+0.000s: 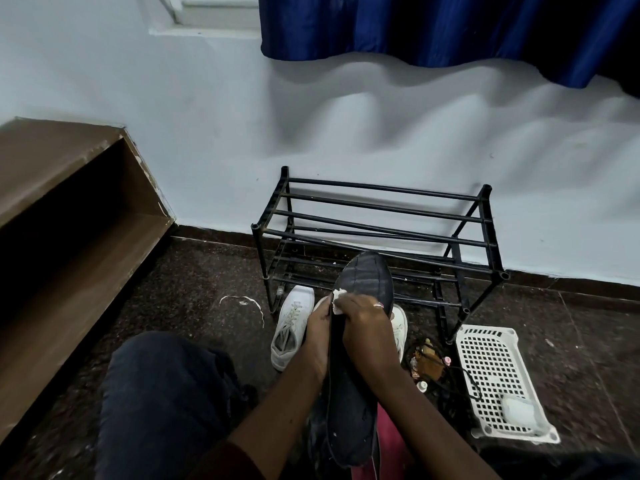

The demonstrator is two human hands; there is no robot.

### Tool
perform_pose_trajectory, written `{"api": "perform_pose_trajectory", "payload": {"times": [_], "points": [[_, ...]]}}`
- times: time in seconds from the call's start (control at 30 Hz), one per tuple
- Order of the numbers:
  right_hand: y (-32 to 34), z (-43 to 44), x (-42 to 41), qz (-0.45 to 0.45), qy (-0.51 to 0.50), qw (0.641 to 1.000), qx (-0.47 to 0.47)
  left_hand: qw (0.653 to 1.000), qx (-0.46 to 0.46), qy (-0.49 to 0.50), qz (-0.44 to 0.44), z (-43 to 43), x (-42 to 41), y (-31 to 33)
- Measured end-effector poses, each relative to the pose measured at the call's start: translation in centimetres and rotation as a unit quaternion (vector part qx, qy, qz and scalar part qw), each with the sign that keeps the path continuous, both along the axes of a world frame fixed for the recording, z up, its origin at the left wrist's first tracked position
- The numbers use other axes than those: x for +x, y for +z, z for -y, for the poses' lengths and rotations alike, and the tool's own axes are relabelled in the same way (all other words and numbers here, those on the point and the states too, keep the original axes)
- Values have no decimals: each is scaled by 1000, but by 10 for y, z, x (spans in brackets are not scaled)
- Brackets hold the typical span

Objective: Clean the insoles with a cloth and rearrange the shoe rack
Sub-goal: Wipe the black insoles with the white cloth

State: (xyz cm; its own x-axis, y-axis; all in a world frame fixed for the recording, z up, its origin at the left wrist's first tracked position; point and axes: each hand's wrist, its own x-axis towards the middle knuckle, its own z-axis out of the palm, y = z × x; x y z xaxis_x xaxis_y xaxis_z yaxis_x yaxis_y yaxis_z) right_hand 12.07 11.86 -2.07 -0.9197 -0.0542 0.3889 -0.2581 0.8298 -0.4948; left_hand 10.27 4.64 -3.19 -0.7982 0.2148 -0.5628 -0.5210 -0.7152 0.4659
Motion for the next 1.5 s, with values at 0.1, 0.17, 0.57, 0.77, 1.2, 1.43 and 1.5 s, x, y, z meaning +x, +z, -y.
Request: {"api": "perform_pose_trajectory", "payload": {"times": [0.1, 0.17, 0.57, 0.77, 1.2, 1.43, 1.5], "points": [[-6, -3, 14, 21, 9, 999, -44, 999, -33, 2, 12, 2, -6, 0], [-9, -4, 22, 21, 31, 998, -57, 999, -44, -25, 15, 2, -9, 2], [7, -10, -13, 6, -4, 1000, -11, 991, 45, -98, -82, 10, 0, 14], [15, -11, -16, -16, 15, 1000, -10, 996, -27, -52, -73, 1, -1, 18], [14, -9, 5, -55, 24, 998, 15, 993, -47, -106, -37, 3, -35, 11], [28, -15, -33, -74, -12, 997, 17, 985, 58, -139, -81, 6, -17, 14], [28, -12, -32, -65, -4, 998, 21, 987, 51, -126, -86, 5, -17, 12]]}}
